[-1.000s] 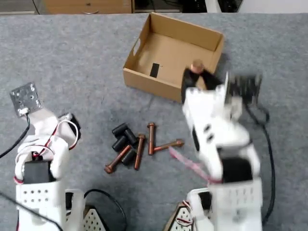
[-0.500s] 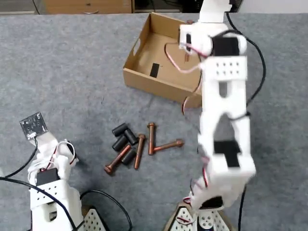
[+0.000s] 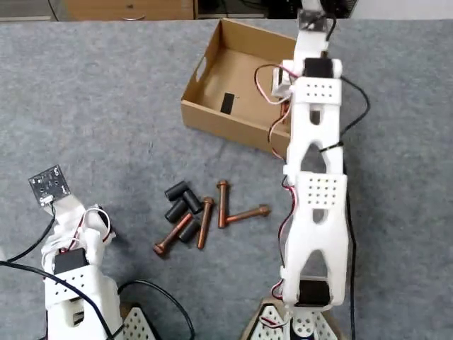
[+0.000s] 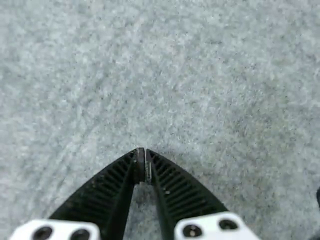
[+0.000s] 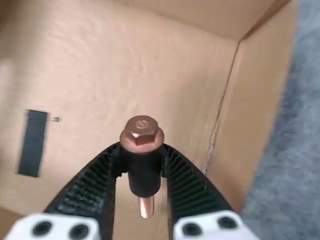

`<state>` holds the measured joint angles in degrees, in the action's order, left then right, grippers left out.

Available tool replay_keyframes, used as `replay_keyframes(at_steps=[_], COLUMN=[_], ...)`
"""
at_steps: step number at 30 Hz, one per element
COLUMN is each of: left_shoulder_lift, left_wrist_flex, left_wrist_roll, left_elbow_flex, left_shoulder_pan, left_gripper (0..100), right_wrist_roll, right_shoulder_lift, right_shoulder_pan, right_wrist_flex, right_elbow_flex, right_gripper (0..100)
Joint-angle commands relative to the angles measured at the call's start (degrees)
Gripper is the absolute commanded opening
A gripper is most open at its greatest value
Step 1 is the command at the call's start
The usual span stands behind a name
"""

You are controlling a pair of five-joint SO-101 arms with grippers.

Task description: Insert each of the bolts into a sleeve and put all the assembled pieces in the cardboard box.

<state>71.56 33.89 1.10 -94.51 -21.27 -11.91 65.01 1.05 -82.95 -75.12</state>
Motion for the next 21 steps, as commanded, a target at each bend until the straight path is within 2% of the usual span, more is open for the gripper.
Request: replay_keyframes(at_steps=[1,5,11,17,21], left_shoulder_lift=[0.4,0.4,0.4,0.4,0.4], left_wrist_flex=[-1.1,-1.1,-1.1,-1.1,-1.1], left_wrist_roll=[-0.4,-0.5,-0.5,-0.6,-0.4], left_elbow_flex=[0.2,-0.2,-0.3,-0.4,-0.4], left_shoulder_pan=[-0.4,-0.3,-0.2,-0.2,-0.2], left_gripper=[2,2,2,2,2], right_wrist_roll=[-0.1,-0.1,-0.4,-0.1,-0.4], right_shoulder_lift=[4.7,9.3,11.3,10.3,4.1], right_shoulder_pan=[-0.7,-0.7,-0.7,-1.0,-0.2], right_wrist_flex=[-0.5,-2.7,-8.4,-8.7,-12.6], right_elbow_flex=[-8.7,-14.4,-20.4,-20.4,-20.4], right_gripper=[0.2,0.9,19.4,18.4,18.4])
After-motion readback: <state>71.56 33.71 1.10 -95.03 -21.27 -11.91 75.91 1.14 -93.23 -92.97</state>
